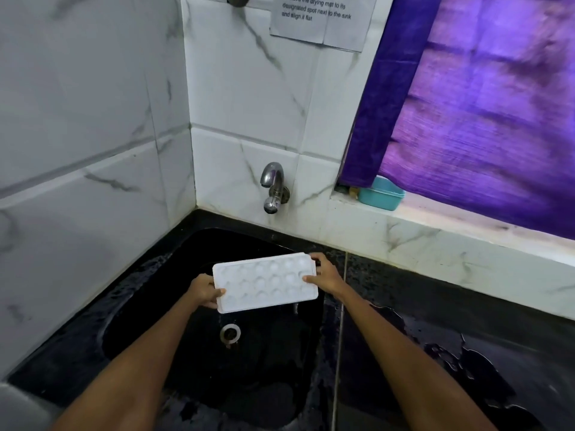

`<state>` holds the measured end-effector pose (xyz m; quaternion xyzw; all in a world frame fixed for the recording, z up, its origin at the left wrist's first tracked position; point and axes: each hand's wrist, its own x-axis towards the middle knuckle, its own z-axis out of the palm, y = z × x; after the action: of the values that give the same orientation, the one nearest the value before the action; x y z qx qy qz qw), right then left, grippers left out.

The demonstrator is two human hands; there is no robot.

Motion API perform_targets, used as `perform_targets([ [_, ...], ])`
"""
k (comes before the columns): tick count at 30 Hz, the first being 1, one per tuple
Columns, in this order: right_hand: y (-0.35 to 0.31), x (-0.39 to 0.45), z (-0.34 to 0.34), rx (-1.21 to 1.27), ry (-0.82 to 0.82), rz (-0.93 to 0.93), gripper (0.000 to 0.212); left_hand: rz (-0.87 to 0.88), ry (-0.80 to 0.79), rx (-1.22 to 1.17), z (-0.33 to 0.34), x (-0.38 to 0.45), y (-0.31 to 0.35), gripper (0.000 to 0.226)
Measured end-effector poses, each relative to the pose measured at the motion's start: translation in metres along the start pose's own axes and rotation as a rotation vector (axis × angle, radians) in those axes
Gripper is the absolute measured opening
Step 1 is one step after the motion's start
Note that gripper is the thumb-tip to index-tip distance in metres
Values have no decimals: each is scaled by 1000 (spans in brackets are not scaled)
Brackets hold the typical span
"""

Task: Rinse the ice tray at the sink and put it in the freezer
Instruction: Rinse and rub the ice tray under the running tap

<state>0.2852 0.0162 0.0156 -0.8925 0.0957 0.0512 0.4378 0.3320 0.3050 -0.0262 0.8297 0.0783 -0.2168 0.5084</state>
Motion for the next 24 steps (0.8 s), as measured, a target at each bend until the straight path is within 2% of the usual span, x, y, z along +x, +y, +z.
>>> perform_targets([
  [3, -2, -1, 8, -40, -63, 54, 44, 23, 30, 79, -9, 0, -3, 29],
  [7, -18, 0, 9, -315, 66, -71, 19, 143, 143, 206, -21, -2, 5, 26],
  [10, -49, 1, 2, -389, 245, -202, 5, 333, 395, 221, -30, -3, 22, 26],
  [12, -68, 4, -1, -338, 387, -311, 11, 405, 585, 142, -33, -7, 36, 22],
  [14, -80, 5, 1, -274, 519, -392, 16, 439, 698, 102, -30, -10, 43, 21],
  [16, -76, 5, 5, -249, 550, -378, 22, 423, 697, 152, -26, -14, 38, 22],
  [17, -67, 6, 8, -308, 496, -327, 24, 391, 650, 245, -24, -15, 30, 23],
  [20, -34, -3, 20, -601, 150, -106, 20, 322, 398, 786, -27, -18, 0, 23],
  [21, -29, -7, 20, -630, 98, -87, 20, 327, 335, 907, -32, -19, -4, 24],
  [22, -30, -10, 18, -628, 98, -98, 20, 345, 310, 949, -37, -20, -3, 25],
  [24, -44, -10, 7, -612, 174, -160, 20, 428, 360, 908, -47, -19, 11, 25],
])
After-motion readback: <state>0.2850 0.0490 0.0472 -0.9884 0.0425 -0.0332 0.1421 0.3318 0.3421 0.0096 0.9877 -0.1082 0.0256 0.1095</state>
